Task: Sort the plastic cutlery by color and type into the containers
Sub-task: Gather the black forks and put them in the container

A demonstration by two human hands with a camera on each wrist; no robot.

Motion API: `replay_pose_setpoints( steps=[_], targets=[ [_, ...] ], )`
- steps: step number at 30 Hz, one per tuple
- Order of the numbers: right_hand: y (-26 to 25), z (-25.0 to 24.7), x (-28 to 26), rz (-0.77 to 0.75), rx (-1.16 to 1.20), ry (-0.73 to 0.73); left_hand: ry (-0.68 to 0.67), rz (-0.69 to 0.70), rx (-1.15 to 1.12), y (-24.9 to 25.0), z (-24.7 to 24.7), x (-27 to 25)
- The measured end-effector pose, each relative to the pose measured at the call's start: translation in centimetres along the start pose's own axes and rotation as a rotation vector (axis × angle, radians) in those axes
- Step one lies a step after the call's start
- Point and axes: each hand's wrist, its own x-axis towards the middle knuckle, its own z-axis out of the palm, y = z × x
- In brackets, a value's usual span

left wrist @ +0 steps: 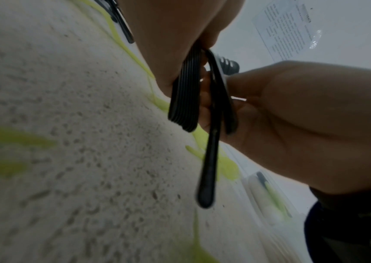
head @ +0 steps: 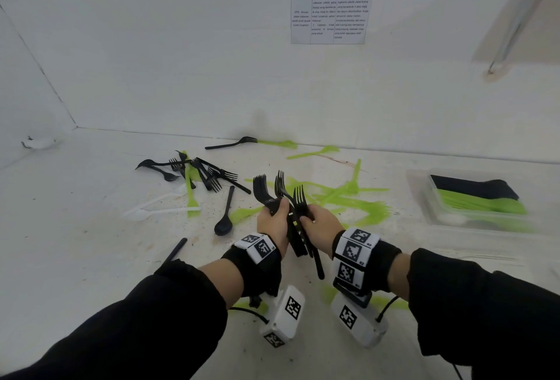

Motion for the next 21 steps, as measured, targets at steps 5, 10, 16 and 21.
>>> replay_pose_setpoints(
  steps=[5, 10, 16, 21],
  targets=[
    [-0.53, -0.23, -0.54, -0.011, -0.027, -0.021, 0.007, 0.022, -0.016, -0.27, -0.21, 0.32],
    [-0.38, -0.38, -0.3, 0.003, 0.062, 0.056, -0.022, 0.013, -0.046, -0.32, -0.13, 0.3],
    [-0.67, -0.55, -0.3, -0.002, 0.091, 0.042, -0.161, -0.158, -0.163, -0.25, -0.02, -0.09],
    [-0.89, -0.15, -0.65, 0.008, 0.075, 0.011, -0.154, -0.1, -0.155, -0.38, 0.03, -0.28]
  ],
)
